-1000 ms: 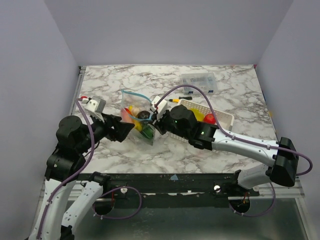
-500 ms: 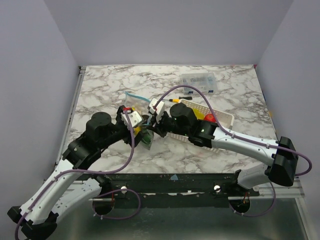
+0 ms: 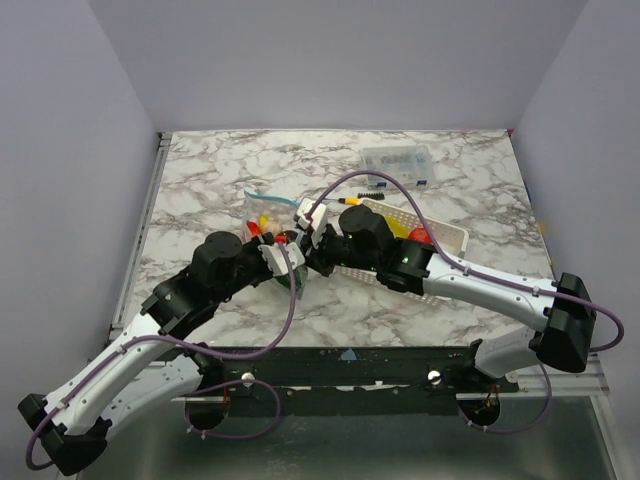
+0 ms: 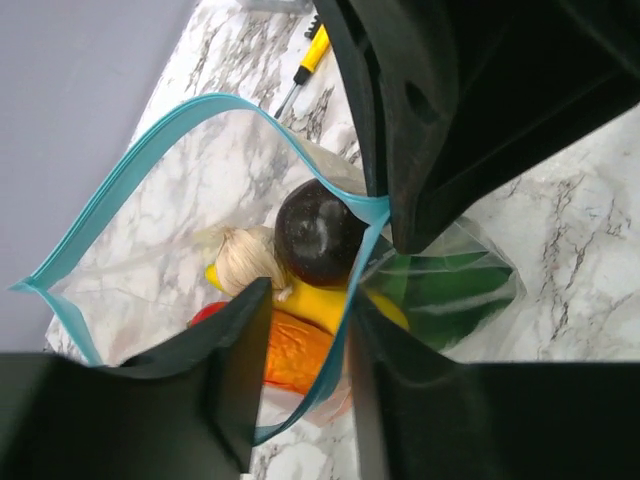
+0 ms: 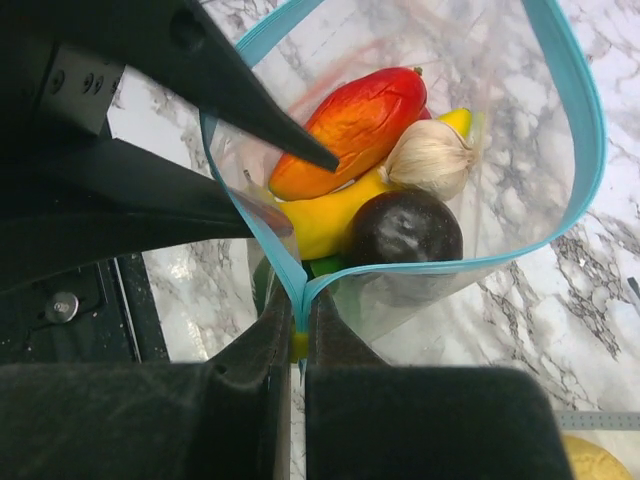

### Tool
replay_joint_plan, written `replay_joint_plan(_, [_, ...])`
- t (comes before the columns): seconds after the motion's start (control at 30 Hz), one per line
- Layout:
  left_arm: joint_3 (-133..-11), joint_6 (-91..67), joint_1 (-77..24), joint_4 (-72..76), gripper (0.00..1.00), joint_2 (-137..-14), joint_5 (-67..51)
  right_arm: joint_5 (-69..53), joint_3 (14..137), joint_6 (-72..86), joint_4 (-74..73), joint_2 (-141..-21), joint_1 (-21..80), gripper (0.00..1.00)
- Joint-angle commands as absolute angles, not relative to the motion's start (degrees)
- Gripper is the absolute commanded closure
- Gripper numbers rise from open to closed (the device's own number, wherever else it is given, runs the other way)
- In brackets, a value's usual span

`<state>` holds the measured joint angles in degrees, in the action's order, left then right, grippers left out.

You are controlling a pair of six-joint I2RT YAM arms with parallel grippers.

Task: Place the food in the zip-top bag and seal the zipper
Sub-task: Adjust the zipper food storage bag at the center of the board.

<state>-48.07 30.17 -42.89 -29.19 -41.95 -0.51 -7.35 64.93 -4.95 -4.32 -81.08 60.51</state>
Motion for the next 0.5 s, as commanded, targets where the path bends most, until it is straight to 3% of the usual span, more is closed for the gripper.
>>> replay_joint_plan(0.0, [-45.75, 32.41, -43.15, -26.42, 0.75, -39.00, 4.83, -9.12, 67.83, -5.61, -5.08, -80.39, 60.38, 1.00])
replay_joint_plan(0.13, [-46.26, 29.78, -43.16, -26.36, 1.00, -38.00, 6.34, -7.86, 68.50, -4.59, -4.47, -81.15, 60.38, 1.00])
replay_joint_plan(0.2, [-47.11, 25.94, -43.15, -26.94, 1.00, -37.30, 6.51, -4.96, 67.88, -2.81, -2.47, -81.18, 60.38, 0.96])
replay_joint_plan(0.27, [-47.46, 20.61, -43.15, -26.76, 1.00, -36.28, 6.87, -2.51, 66.50, -0.68, -0.50, -80.84, 60.38, 0.74])
replay_joint_plan(0.3, [-47.60, 17.16, -43.15, -26.29, 1.00, -35.59, 7.47, -1.20, 65.97, 0.70, 1.45, -80.71, 60.38, 0.55])
replay_joint_plan(0.37, [-47.83, 8.65, -43.18, -25.39, 1.00, -34.26, 8.26, 2.81, 64.48, 4.79, 3.10, -80.20, 60.38, 0.35])
replay_joint_plan(0.47, [-47.62, -5.77, -43.09, -23.77, 1.00, -32.63, 8.53, 2.67, 57.81, 8.54, 11.40, -77.89, 60.38, 0.30])
